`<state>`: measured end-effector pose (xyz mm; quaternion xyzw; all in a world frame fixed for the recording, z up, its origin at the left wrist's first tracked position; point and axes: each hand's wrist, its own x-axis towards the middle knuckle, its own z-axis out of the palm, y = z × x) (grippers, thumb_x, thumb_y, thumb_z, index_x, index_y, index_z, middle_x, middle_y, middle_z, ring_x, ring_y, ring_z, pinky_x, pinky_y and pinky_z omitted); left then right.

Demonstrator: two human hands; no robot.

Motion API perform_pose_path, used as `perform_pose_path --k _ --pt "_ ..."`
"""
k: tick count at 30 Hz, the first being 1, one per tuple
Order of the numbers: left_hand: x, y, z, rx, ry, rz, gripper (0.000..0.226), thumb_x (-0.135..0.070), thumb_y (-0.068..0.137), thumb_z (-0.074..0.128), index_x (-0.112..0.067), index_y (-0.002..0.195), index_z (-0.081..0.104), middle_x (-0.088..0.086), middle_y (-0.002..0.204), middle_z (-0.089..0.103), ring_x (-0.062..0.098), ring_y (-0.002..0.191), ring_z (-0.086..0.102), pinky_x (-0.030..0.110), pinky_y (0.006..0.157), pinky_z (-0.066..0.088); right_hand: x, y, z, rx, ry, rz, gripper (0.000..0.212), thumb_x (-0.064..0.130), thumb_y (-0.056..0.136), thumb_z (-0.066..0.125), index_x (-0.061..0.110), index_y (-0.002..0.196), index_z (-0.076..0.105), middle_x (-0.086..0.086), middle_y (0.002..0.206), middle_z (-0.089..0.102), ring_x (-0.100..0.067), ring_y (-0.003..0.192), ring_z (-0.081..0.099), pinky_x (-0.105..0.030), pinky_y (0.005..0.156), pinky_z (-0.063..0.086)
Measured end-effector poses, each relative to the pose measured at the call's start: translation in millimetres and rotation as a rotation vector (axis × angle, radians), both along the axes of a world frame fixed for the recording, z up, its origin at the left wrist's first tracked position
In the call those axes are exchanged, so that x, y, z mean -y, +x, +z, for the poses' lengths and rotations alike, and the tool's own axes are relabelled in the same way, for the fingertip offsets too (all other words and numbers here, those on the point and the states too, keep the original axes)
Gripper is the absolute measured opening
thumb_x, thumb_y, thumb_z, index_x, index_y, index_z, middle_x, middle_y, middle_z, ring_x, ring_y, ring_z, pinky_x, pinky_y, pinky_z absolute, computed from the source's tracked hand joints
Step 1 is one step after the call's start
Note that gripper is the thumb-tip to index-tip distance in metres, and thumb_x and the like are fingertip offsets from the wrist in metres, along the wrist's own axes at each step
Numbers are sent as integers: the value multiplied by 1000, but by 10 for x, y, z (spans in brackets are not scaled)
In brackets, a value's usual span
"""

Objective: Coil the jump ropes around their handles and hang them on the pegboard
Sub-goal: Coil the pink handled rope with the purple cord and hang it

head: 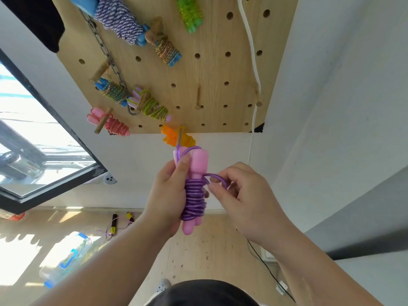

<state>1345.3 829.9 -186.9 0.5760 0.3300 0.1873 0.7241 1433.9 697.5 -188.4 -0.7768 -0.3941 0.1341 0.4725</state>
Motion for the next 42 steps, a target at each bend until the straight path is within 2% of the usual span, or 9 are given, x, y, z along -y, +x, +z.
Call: perform_pose_path --k 6,11,15,19,24,30,34,38,42 --pt "-36 -97 49 -189 -140 -202 49 -46 102 53 2 111 58 18 77 65 34 63 64 38 52 55 88 -26 -37 266 5 80 27 41 101 47 24 90 65 16 83 52 -6 78 53 -13 67 41" --pt "-39 -142 48 -343 3 -464 47 -49 103 49 -3 106 56 18 78 63 35 63 63 39 59 59 105 76 -131 525 -48 160 35 42 104 40 21 90 64 14 76 57 -5 66 49 -19 60 38" --pt "-111 -255 -15 -283 -103 -496 39 -45 91 65 -8 101 57 19 78 64 34 62 63 39 58 57 82 78 -155 380 93 127 30 41 99 52 19 85 65 18 76 47 -5 70 48 -12 63 36" --pt "-158 -349 -48 -170 -122 -577 50 -37 69 77 -9 105 57 18 80 60 31 64 62 37 58 56 53 -11 -142 149 191 78 25 42 94 62 20 82 68 15 74 57 -12 72 58 -14 60 42" --pt "-100 -320 -64 -212 162 -490 60 -41 70 90 -10 112 60 12 84 69 35 71 72 40 66 60 74 -83 -104 -79 263 9 8 26 88 77 28 81 74 13 74 69 -14 73 67 -21 62 55" --pt "63 -264 -116 -154 278 -214 33 -22 83 81 -11 110 64 12 83 75 32 71 75 39 64 62 27 -185 -75 -393 352 -60 19 14 85 79 25 98 69 2 76 73 -17 73 72 -28 68 61" --pt "34 -271 -146 -43 69 -134 37 -20 77 76 -3 107 63 16 76 68 38 66 69 40 57 57 100 -187 -100 -327 332 -12 19 18 85 78 31 96 70 11 87 72 -14 86 70 -24 76 59" --pt "79 -279 -120 -26 21 -307 37 -14 77 67 -1 111 59 22 78 65 38 64 67 41 56 59 155 -110 -125 50 310 -55 10 20 92 71 29 96 70 17 93 68 -9 91 66 -11 75 51" --pt "126 -214 -101 28 -20 -431 39 -17 77 71 -3 111 57 24 80 63 38 65 65 40 58 59 211 -5 -133 -136 443 -35 18 9 93 68 27 95 69 8 102 72 -17 97 70 -28 81 59"
